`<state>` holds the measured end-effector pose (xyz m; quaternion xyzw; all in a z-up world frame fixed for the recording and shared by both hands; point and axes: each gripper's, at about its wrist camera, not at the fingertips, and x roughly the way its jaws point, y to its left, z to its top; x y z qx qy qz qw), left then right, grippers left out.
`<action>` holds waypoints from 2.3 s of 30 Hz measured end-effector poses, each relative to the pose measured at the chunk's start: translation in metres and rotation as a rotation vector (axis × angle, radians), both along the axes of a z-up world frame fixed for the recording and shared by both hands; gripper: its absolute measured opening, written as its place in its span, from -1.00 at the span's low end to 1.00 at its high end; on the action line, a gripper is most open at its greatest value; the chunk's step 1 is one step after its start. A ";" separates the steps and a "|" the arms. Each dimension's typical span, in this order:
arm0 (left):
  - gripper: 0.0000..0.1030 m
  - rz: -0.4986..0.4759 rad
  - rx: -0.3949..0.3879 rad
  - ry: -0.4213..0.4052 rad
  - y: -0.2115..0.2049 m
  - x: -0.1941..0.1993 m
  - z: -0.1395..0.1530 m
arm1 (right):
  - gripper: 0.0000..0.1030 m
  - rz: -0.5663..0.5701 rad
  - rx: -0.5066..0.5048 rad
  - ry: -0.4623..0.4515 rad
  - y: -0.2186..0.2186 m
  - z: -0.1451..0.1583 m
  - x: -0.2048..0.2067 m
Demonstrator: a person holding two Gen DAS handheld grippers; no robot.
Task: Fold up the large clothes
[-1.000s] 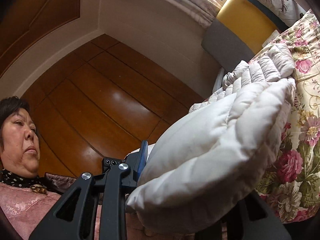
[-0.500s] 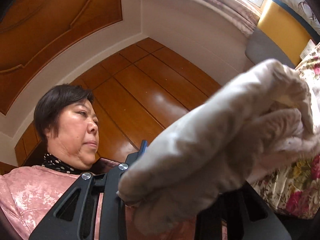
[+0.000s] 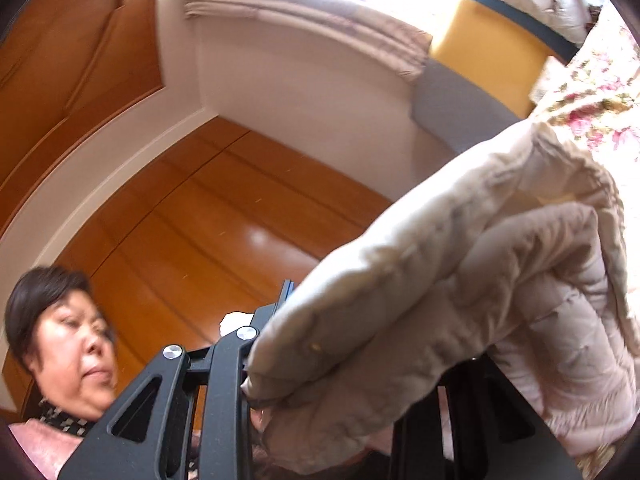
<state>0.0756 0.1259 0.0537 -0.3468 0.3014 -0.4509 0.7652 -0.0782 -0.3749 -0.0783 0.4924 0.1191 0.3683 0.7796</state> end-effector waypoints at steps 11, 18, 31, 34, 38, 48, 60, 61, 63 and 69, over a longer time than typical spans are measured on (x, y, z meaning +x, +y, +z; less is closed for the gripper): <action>-0.56 0.118 0.149 0.135 -0.027 0.079 -0.050 | -0.39 -0.092 -0.049 0.158 -0.016 -0.029 0.065; -0.55 0.148 0.201 0.175 -0.036 0.105 -0.080 | -0.39 -0.135 -0.036 0.248 -0.023 -0.050 0.084; 0.86 0.260 0.431 0.028 -0.066 0.087 -0.074 | 0.75 -0.366 -0.270 0.288 -0.009 -0.029 0.079; 0.86 0.271 0.474 0.057 -0.069 0.084 -0.078 | 0.77 -0.413 -0.492 0.317 0.009 -0.012 0.079; 0.86 0.298 0.525 0.048 -0.079 0.072 -0.072 | 0.82 -0.452 -0.792 0.381 0.040 0.004 0.090; 0.86 0.279 0.716 0.059 -0.090 0.092 -0.089 | 0.96 -0.551 -1.118 0.568 0.049 -0.042 0.129; 0.92 0.380 0.861 0.057 -0.081 0.154 -0.095 | 0.96 -0.570 -1.111 0.552 0.052 -0.050 0.133; 0.93 0.374 0.858 0.064 -0.079 0.157 -0.102 | 0.96 -0.569 -1.109 0.549 0.052 -0.050 0.133; 0.92 0.375 0.833 0.081 -0.075 0.157 -0.105 | 0.96 -0.571 -1.107 0.541 0.053 -0.050 0.132; 0.92 0.409 0.752 0.060 -0.073 0.113 -0.073 | 0.96 -0.566 -1.043 0.489 0.047 -0.050 0.124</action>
